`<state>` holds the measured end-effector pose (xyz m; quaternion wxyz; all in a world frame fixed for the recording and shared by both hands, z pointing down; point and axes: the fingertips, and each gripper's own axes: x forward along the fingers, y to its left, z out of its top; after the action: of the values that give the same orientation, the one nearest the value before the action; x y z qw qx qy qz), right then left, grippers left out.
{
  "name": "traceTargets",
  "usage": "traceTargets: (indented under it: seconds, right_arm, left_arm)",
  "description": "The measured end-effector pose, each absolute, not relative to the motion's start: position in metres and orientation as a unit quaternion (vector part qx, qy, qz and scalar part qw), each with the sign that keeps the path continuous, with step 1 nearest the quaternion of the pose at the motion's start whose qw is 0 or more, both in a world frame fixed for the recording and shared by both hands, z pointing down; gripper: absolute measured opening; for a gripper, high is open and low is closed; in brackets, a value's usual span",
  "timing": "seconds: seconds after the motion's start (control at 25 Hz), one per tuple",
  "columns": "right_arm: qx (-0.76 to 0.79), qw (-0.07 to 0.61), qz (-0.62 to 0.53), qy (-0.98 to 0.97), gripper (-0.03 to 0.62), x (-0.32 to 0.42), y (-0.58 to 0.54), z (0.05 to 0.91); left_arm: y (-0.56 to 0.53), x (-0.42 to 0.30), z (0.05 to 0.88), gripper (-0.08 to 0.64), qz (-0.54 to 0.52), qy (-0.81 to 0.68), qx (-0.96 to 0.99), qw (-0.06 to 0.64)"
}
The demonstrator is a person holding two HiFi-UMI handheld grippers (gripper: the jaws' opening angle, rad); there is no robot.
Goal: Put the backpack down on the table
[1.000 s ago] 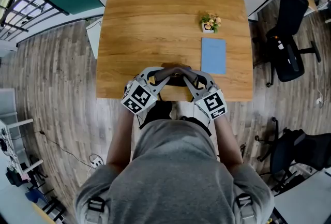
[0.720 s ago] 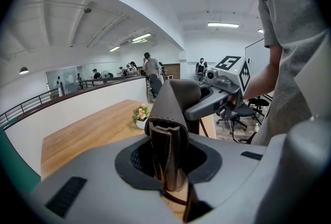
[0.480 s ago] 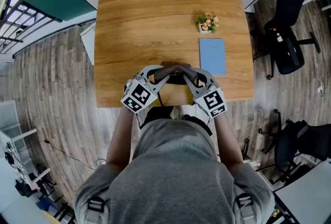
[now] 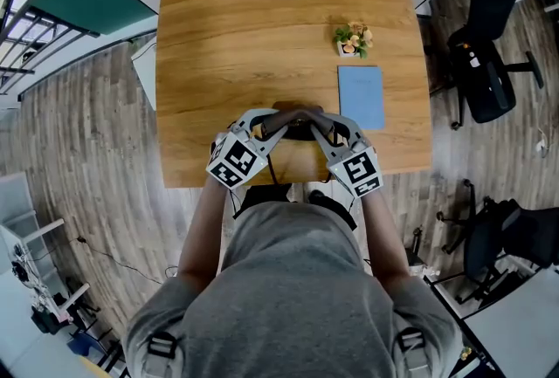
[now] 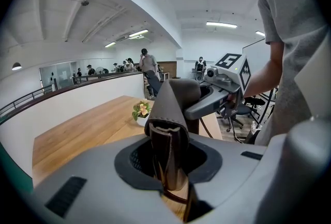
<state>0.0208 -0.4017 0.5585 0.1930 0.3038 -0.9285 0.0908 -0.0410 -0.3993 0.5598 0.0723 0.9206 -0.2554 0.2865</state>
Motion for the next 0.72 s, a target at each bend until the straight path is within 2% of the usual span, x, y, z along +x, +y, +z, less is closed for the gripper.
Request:
traceTargets:
  seconds: [0.72]
  right_arm:
    - [0.305,0.214,0.103,-0.922,0.081,0.02,-0.435,0.612]
  left_arm:
    - [-0.431,-0.042,0.611,0.104,0.312,-0.257,0.91,0.089]
